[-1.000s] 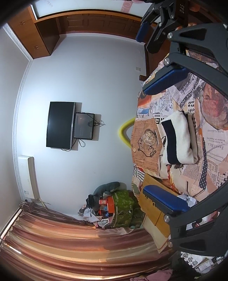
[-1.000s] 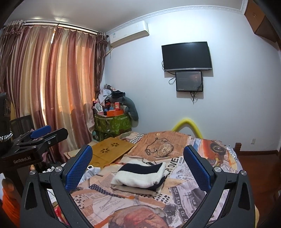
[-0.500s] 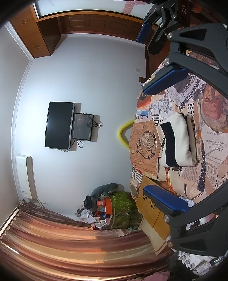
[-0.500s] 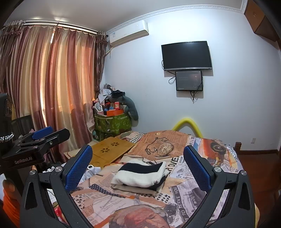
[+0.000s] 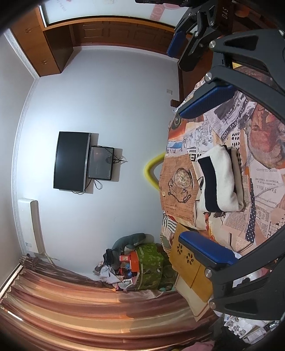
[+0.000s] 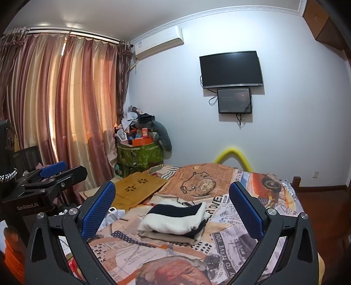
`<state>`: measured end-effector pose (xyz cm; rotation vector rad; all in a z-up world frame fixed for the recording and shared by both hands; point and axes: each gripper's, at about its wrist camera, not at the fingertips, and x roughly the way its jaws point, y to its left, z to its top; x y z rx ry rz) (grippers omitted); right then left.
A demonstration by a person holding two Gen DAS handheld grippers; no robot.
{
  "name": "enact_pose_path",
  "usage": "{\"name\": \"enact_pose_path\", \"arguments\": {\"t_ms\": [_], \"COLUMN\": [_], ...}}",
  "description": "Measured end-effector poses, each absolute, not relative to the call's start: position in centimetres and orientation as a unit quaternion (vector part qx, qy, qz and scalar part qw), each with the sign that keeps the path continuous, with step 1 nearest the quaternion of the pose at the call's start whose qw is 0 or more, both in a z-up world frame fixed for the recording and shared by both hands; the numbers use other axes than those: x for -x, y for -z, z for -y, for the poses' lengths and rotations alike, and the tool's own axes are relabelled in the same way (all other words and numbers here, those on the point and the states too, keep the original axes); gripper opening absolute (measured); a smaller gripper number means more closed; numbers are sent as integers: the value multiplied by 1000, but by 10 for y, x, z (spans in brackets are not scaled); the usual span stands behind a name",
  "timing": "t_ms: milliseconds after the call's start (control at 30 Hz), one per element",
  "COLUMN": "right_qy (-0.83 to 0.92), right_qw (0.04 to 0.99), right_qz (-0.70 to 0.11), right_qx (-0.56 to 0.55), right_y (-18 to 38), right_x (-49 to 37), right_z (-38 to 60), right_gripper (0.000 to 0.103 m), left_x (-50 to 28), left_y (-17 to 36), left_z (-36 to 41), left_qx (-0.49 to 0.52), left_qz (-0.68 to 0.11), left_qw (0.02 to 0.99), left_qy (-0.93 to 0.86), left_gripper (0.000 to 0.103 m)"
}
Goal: Fold small clothes
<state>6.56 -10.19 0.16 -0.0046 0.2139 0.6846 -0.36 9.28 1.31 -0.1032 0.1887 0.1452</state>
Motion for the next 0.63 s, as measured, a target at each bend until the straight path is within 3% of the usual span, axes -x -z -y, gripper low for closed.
{"name": "enact_pose_path", "arguments": {"t_ms": [633], "right_qy": [-336], "right_qw": [936], "right_qz": [-108], "right_qx": [0], "right_y": [0], "right_x": [-67], "right_z": [102], "right_gripper": [103], "left_x": [4], "left_y": [-16], "left_z": [-93], "left_qx": [52], "left_qz": [-95], "left_qw": [992], "left_qy": [-69], "left_gripper": [103]}}
